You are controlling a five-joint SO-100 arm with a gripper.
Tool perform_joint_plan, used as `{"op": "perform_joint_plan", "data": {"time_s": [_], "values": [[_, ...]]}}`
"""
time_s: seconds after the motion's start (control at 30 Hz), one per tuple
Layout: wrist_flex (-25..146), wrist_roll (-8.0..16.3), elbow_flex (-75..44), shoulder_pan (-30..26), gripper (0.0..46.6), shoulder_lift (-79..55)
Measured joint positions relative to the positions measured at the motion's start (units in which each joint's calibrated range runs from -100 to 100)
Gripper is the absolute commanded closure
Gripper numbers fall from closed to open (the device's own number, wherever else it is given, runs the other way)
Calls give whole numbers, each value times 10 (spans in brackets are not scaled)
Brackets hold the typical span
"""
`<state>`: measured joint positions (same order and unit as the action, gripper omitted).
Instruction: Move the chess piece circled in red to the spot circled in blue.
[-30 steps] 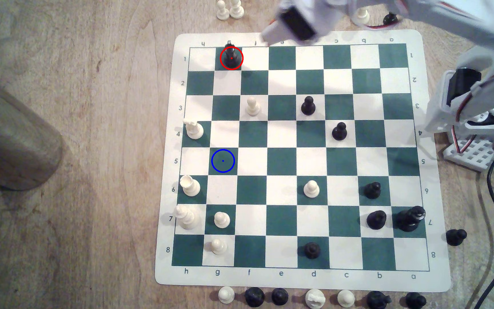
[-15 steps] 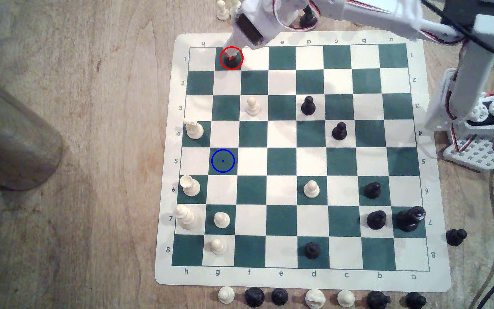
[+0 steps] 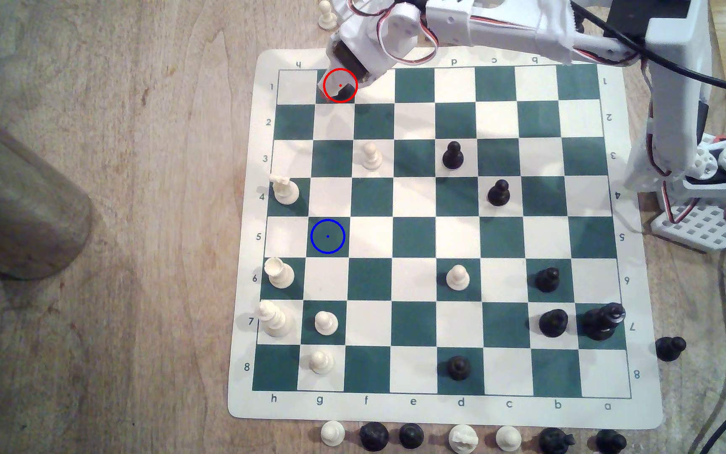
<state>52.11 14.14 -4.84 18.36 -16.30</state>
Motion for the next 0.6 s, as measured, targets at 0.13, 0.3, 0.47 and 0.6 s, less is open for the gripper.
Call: {"op": "perform_joint_plan", "data": {"time_s": [0.13,0.3,0.47,0.6], "values": [[-13,0,0,3,284,-10],[-25,-4,0,4,287,-22],[-37,-4,0,4,291,-23],[-44,-8,0,4,292,-34]]}}
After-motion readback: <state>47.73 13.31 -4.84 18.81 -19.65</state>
